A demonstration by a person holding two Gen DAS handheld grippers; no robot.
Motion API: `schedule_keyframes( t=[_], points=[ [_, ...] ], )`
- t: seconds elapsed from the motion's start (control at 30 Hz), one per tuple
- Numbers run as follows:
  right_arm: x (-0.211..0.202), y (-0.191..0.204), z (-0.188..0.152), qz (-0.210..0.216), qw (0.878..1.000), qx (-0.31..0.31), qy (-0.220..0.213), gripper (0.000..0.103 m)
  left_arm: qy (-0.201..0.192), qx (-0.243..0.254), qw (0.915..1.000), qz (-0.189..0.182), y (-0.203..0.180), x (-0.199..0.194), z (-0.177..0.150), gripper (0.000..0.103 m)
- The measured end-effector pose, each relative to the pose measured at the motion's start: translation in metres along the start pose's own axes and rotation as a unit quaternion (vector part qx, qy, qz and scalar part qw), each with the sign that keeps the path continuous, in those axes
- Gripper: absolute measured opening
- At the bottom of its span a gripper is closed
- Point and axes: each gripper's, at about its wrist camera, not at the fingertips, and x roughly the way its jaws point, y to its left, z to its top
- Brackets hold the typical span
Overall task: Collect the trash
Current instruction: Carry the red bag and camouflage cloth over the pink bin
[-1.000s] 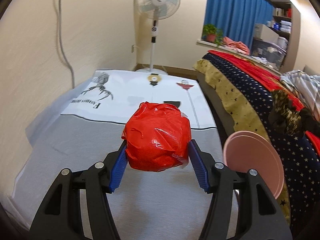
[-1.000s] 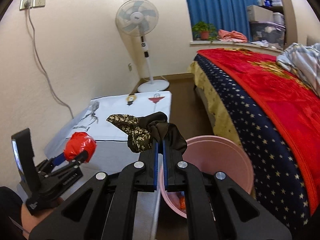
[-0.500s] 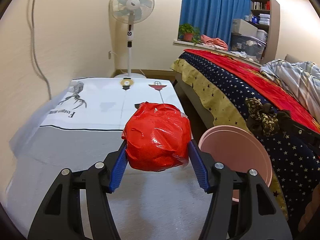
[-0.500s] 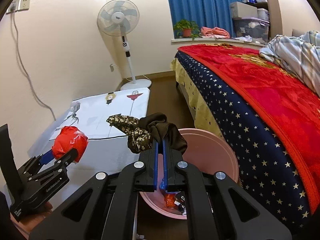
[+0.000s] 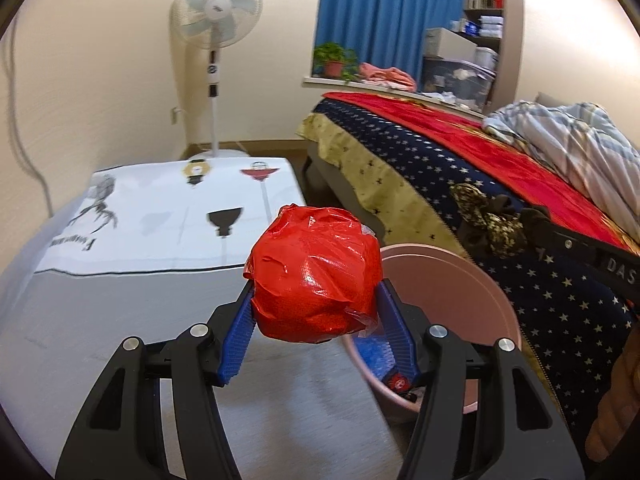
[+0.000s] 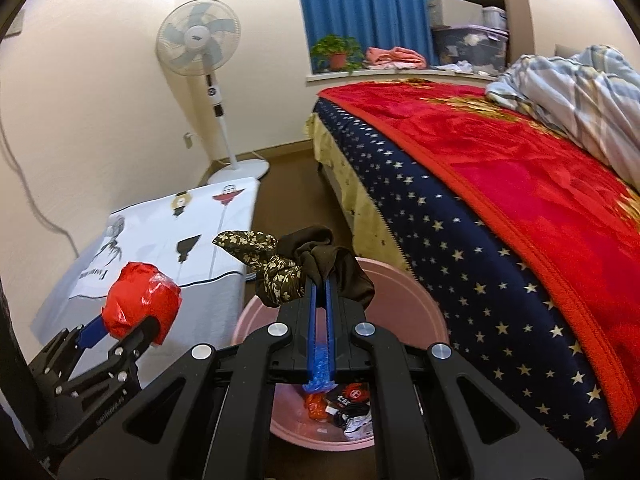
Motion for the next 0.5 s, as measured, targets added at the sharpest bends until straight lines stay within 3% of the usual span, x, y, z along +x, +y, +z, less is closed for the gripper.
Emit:
schedule_keyframes(
  t=[0.5],
  points=[
    [0.011, -0.027, 0.004, -0.044, 0.999, 0.023, 0.003, 0.005, 0.025, 0.018, 0.9983, -0.049, -0.039, 0.041, -0.003, 0.058]
  ],
)
